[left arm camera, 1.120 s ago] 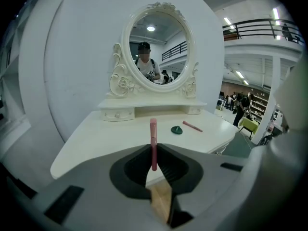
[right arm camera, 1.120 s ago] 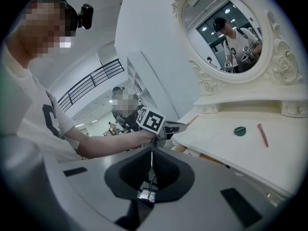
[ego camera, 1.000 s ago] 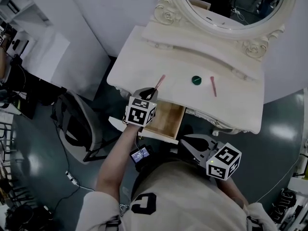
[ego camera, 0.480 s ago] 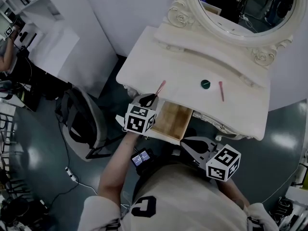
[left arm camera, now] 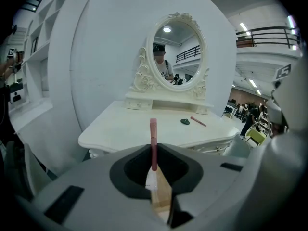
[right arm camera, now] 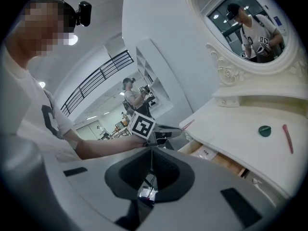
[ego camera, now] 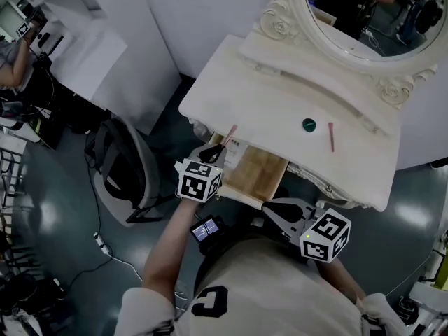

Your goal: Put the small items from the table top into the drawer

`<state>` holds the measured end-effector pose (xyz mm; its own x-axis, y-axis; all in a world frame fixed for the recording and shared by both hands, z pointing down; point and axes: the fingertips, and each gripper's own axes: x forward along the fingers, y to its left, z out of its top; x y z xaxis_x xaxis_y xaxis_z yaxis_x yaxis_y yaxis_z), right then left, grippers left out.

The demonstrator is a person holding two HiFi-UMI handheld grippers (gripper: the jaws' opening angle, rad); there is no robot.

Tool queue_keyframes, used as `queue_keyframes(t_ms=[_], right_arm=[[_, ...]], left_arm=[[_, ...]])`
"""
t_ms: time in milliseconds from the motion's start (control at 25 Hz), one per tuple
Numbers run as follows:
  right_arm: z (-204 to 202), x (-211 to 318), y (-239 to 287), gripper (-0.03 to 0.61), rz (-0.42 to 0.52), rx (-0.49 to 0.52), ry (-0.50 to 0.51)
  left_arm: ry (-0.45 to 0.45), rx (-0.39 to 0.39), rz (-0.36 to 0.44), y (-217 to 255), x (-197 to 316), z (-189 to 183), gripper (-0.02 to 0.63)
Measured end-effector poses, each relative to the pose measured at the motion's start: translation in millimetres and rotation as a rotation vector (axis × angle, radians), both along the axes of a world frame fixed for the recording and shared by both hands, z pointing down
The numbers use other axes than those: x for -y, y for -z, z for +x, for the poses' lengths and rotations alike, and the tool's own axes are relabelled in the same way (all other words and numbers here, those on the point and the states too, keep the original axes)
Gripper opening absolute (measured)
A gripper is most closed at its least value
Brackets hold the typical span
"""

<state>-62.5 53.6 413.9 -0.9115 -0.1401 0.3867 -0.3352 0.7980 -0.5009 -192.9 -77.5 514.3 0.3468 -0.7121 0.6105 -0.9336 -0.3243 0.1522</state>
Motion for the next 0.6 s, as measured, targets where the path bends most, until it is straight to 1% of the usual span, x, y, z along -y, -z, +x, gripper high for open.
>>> queue_keyframes(t_ms=[160,400,600], right_arm=[[2.2,2.2,-0.5,0.029,-0.007,0.003,0.006],[10.3,7.8,-1.6,0.029,-0.034,0.018,0.010],[23.0,14.8,-7.9,0.029,-0.055,0.028,0.001]], left_arm=[[0.008,0.007,-0.032,-9.4,-10.5,-3.0,0.086],[0.047,0.016,-0.093,-27.4,-24.4,-10.7,0.086],[0.058,0.036,-0.140,-46.9,-26.9,-6.0,0.086]])
